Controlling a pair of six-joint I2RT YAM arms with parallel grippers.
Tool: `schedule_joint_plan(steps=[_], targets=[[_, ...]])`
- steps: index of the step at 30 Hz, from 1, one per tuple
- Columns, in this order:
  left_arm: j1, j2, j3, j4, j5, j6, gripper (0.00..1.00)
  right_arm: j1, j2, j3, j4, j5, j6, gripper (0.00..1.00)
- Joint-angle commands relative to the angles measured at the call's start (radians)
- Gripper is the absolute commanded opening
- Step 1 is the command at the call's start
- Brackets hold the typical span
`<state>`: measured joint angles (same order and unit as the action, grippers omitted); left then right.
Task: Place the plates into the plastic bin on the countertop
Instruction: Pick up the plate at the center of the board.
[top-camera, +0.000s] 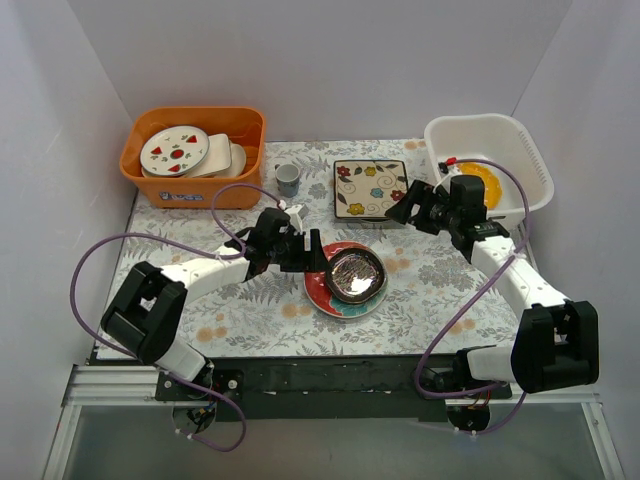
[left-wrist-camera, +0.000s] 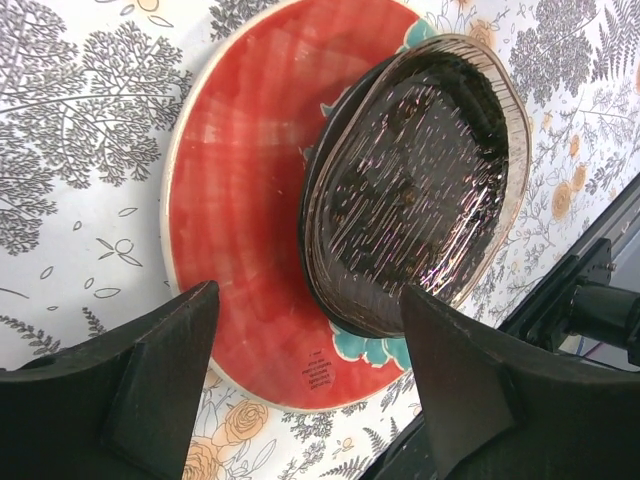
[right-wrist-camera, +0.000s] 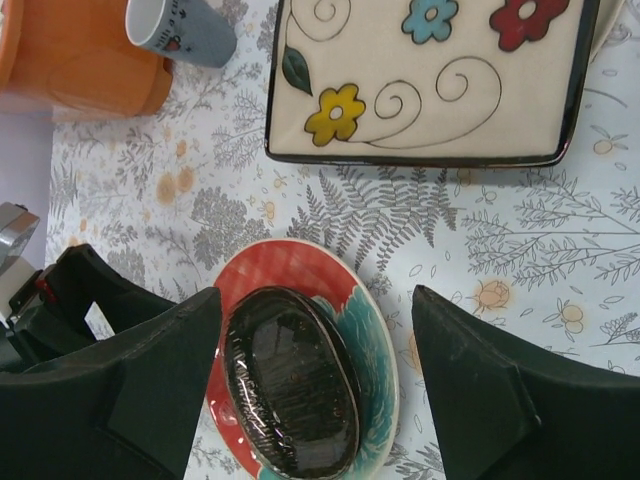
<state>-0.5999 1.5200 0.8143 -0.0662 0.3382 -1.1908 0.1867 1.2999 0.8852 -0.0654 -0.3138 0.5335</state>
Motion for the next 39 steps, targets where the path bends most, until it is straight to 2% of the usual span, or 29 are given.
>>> schedule_joint_plan(steps=[1,18,22,26,27,39], targets=[[-0.017,0.020,0.000,0.046,0.034,-0.006,0.71,0.008,-0.033,-0.040,0.013,-0.047,-0.012,0.83],[-0.044,0.118,0.011,0.087,0.030,-0.013,0.47,0.023,-0.067,-0.124,0.012,-0.099,-0.036,0.80],[-0.047,0.123,0.010,0.088,0.033,-0.010,0.31,0.028,-0.056,-0.141,0.015,-0.113,-0.040,0.79],[-0.047,0.121,0.006,0.085,0.027,-0.007,0.04,0.030,-0.041,-0.141,0.006,-0.126,-0.050,0.78],[-0.047,0.117,0.003,0.085,0.024,-0.007,0.00,0.031,-0.040,-0.141,0.004,-0.131,-0.052,0.77],[-0.047,0.071,-0.001,0.082,-0.001,-0.010,0.00,0.037,-0.045,-0.155,-0.017,-0.149,-0.082,0.77]])
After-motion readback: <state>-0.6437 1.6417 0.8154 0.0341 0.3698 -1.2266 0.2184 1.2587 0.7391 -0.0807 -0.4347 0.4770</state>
